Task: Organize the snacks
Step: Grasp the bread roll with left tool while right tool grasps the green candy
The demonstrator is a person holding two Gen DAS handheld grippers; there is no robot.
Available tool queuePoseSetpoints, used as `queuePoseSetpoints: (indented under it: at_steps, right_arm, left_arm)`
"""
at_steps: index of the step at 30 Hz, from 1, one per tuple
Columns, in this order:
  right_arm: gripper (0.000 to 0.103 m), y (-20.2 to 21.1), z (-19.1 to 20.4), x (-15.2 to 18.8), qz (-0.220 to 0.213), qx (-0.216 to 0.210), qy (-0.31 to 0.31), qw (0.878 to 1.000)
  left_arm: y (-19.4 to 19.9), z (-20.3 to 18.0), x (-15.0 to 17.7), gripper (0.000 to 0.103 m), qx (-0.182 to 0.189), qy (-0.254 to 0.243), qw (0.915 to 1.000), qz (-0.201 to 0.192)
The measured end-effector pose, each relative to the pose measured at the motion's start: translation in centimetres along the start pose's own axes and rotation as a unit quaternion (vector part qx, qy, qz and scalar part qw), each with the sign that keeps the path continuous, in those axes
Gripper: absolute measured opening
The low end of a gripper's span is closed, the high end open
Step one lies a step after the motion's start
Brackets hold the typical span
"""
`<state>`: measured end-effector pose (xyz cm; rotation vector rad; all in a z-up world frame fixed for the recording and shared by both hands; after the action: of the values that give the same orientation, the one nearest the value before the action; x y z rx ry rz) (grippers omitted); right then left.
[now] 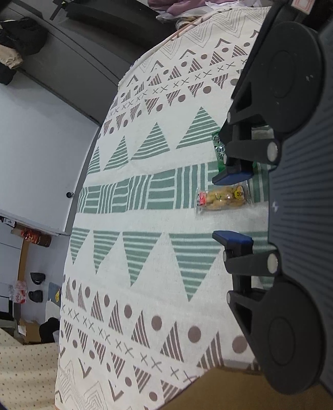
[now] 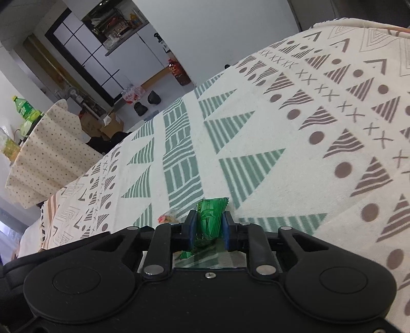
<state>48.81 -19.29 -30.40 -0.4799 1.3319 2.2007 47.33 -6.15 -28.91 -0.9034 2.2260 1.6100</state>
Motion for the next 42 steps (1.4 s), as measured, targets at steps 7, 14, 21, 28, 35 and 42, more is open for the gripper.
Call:
queuePoseSetpoints:
  at_steps: [7, 14, 21, 28, 35, 42]
  right_arm:
    - [0.019, 1.2, -1.4, -0.5, -0.01, 0.007, -0.004, 1.0]
    - [0.019, 2.6, -2.3, -0.2, -0.011, 0.019, -0.011, 1.0]
    - [0.019, 3.9, -2.1, 0.3, -0.013, 0.027, -0.009, 0.999]
    - [0.019, 5.5, -0.7, 0.3, -0.024, 0.027, 0.002, 0.999]
    - [0.019, 8.0, 1.4, 0.7, -0.041, 0.017, 0.005, 0.999]
    - [0.019, 10.6, 4.3, 1.5, -0.057, -0.003, 0.003, 0.998]
  left_arm:
    - [-1.6, -1.4, 0.5, 0.038, 0.003, -0.015, 0.9999, 0.007]
    - [-2.9, -1.9, 1.8, 0.018, -0.008, -0.042, 0.999, 0.017]
    - [-1.1, -2.3, 2.6, 0.017, 0.008, -0.032, 0.9993, 0.017]
    - [2.7, -2.6, 2.5, 0.017, 0.019, -0.03, 0.9994, -0.004]
    - [7.3, -2.1, 2.1, 0.017, 0.031, -0.013, 0.9989, -0.032]
    - [12.0, -2.0, 2.2, 0.017, 0.035, -0.029, 0.9972, -0.059]
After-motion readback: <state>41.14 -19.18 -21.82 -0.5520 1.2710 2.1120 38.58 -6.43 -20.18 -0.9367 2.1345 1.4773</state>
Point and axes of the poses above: each gripper's, at about its wrist camera, not at the fingertips, and y roughly against the way its jaws point, z to its left, x to its underside, the point moved 10 cm from there along -y, roughly the way its jaws point, and after that the axes turned 4 degrees about x, right-handed, at the moved point
